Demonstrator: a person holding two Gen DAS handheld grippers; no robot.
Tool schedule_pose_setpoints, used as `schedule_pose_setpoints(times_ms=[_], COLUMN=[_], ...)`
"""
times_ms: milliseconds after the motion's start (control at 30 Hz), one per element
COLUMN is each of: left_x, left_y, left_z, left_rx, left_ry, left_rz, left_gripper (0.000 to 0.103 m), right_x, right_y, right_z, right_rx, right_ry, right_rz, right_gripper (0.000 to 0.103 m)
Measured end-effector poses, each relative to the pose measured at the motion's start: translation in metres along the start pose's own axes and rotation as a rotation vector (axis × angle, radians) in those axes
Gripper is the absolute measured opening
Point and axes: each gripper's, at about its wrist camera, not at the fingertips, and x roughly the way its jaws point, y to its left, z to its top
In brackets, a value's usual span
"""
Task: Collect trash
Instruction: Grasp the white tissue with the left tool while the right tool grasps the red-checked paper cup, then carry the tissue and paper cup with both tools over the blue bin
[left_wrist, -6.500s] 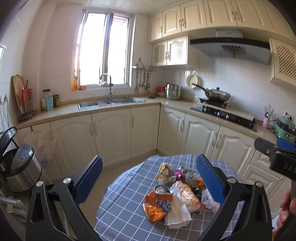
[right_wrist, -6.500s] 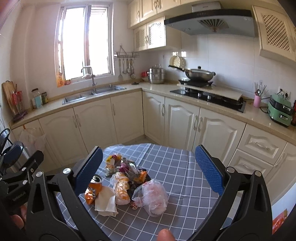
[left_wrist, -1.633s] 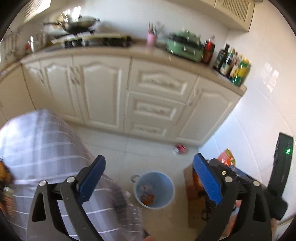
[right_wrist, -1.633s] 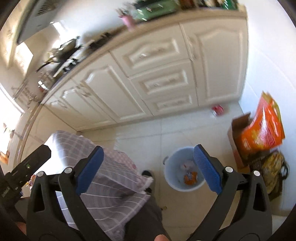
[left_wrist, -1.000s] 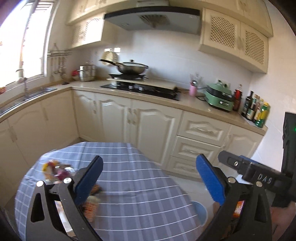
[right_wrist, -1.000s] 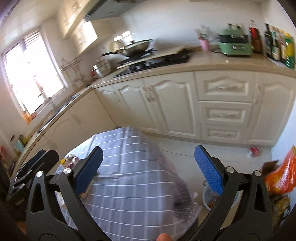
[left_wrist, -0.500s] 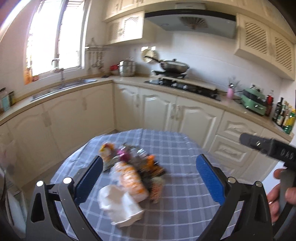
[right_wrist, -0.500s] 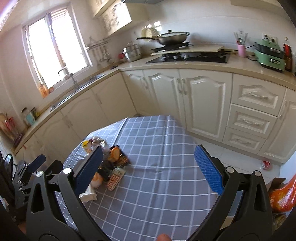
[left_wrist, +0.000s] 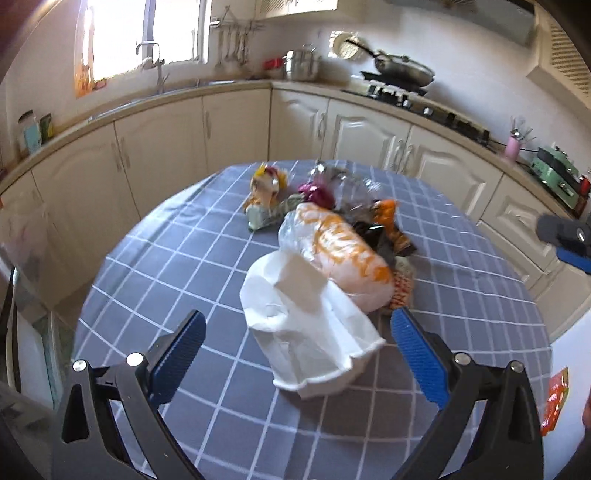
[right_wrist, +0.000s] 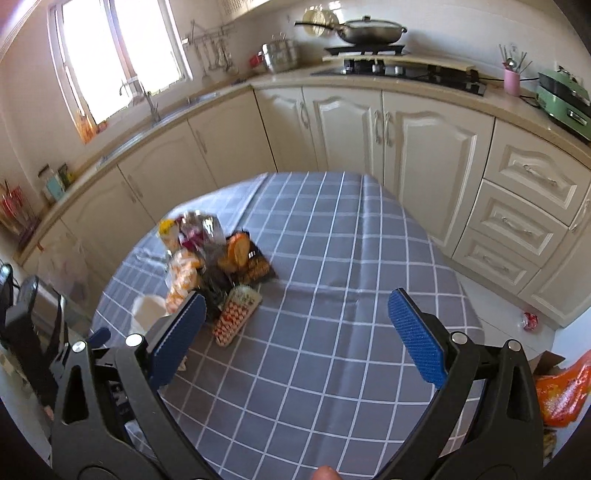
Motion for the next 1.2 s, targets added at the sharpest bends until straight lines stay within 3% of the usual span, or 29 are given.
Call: schedule_pose_setpoints(times_ms=[167,267,433,533,667,767,833,900,933,967,1067,1200], left_x=[0.021,0.022,0.024,0.028,0.038,0.043,0.043,0.046,0.048,0.049,0.047,0.037], left_y=[0.007,0.015,0.031,0.040,0.040,0.040,0.042,0.042,0.040,0.039,0.037,0.043], left_z=[-0.001,-0.001,-0.002,0.002,0.009,0.013,0.015,0.016,0.016,0.016,0.014,0.010], left_rx=[-0.019,-0.017,-0.007,-0.023,-0.006,0.002,0.001,0.002,0.005,0.005,0.009,0.000], left_ry=[0.040,0.050,0.058,0.066,0.071,0.076,0.076,0.082,0.089,0.096,0.094,0.081], left_rz=[-0.013,-0.052,-0.009,0.016,0.041,0.027,0.010,0.006,-0.005,-0.021,-0.044,-0.039], left_gripper=[0.096,0.076,0.073,0.076,0.079,0.077,0.065,0.060,0.047,0.043,0.036,0.035], right_x=[0.031,0.052,0.091,0.115,0.124,0.118,0.117,0.118,0.119,0.118,0.111,0.100], right_y=[0.007,0.015,0.042,0.051,0.064,0.065,0.059,0.061,0.065,0.068,0.065,0.042], right_z=[-0.008,-0.011,-0.014,-0.017,-0.021,-0.026,-0.025,-0.025,-0.026,-0.028,-0.031,-0.034], right_rx=[-0.031,-0.042,-0.108,-0.118,-0.169,-0.203,-0.178,-0.194,-0.221,-0.241,-0.224,-0.151], right_ry=[0.076,0.116,0.171,0.204,0.211,0.220,0.225,0.224,0.221,0.219,0.223,0.204], right_rz=[-0.027,-0.018,-0.015,-0.036,-0.025,-0.018,-0.008,-0.011,-0.025,-0.024,0.024,0.093], right_gripper=[0.097,0.097,0.095,0.079,0.071,0.052,0.047,0.047,0.047,0.044,0.015,0.010])
